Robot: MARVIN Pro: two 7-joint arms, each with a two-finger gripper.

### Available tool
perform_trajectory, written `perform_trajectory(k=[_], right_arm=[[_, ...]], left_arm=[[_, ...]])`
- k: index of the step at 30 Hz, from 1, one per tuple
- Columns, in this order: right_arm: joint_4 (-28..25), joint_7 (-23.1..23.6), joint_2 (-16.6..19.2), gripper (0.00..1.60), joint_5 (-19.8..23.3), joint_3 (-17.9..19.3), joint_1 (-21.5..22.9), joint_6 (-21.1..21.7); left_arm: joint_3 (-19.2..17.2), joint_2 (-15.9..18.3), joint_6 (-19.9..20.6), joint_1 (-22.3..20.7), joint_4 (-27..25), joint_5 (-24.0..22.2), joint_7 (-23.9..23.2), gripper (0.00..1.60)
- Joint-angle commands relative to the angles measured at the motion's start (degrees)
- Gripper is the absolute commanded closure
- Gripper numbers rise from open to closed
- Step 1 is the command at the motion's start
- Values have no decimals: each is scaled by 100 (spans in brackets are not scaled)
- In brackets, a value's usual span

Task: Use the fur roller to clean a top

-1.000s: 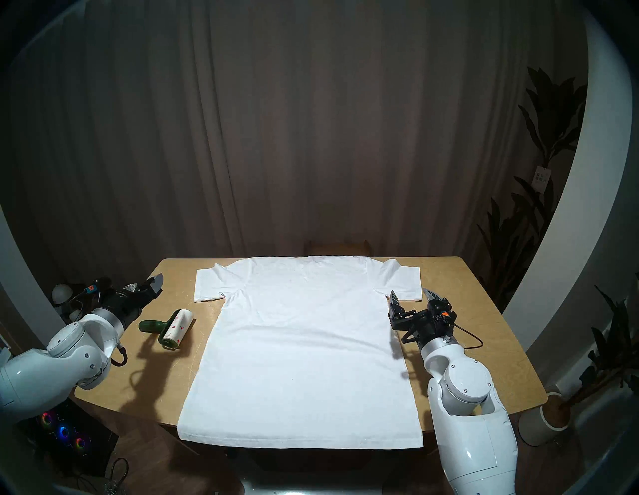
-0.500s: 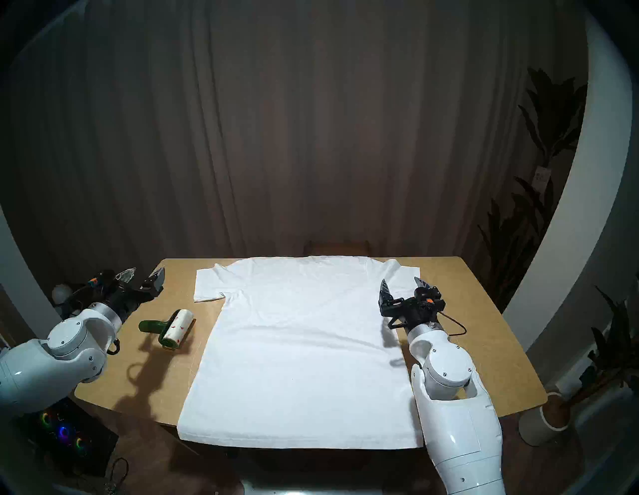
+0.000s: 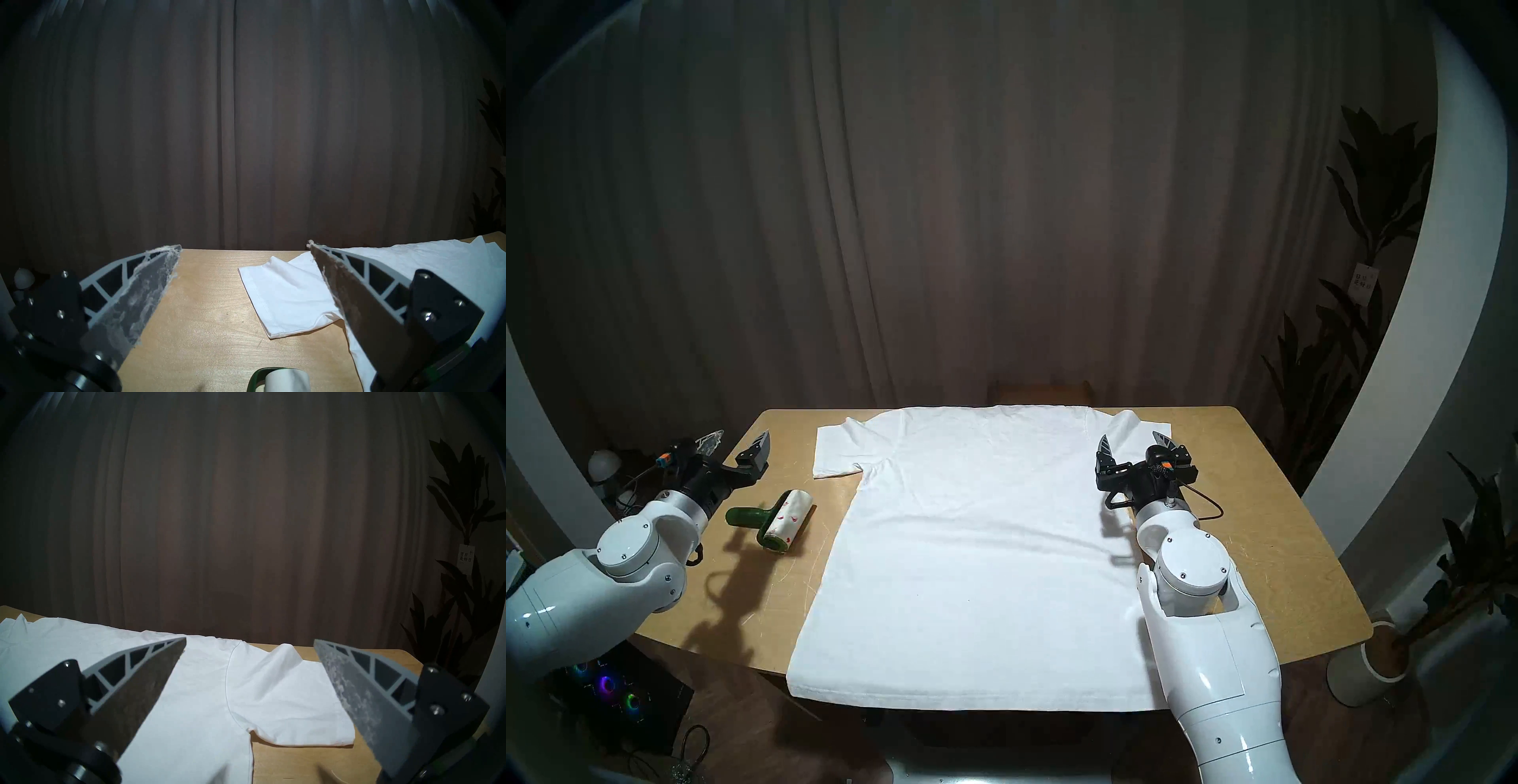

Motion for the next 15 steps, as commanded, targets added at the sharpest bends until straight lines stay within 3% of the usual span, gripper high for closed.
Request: perform_trajectory(k=[1, 14, 15], right_arm=[[5, -198, -120, 0, -148, -100, 276, -33], [160, -582, -220, 0, -498, -349, 402, -48], [172, -607, -225, 0, -524, -367, 408, -48]], left_arm=[[102, -519, -205, -633, 282, 364, -16, 0], [268, -1320, -512, -1406, 960, 945, -110, 0], [163, -1348, -570, -1246, 932, 1001, -125, 0]])
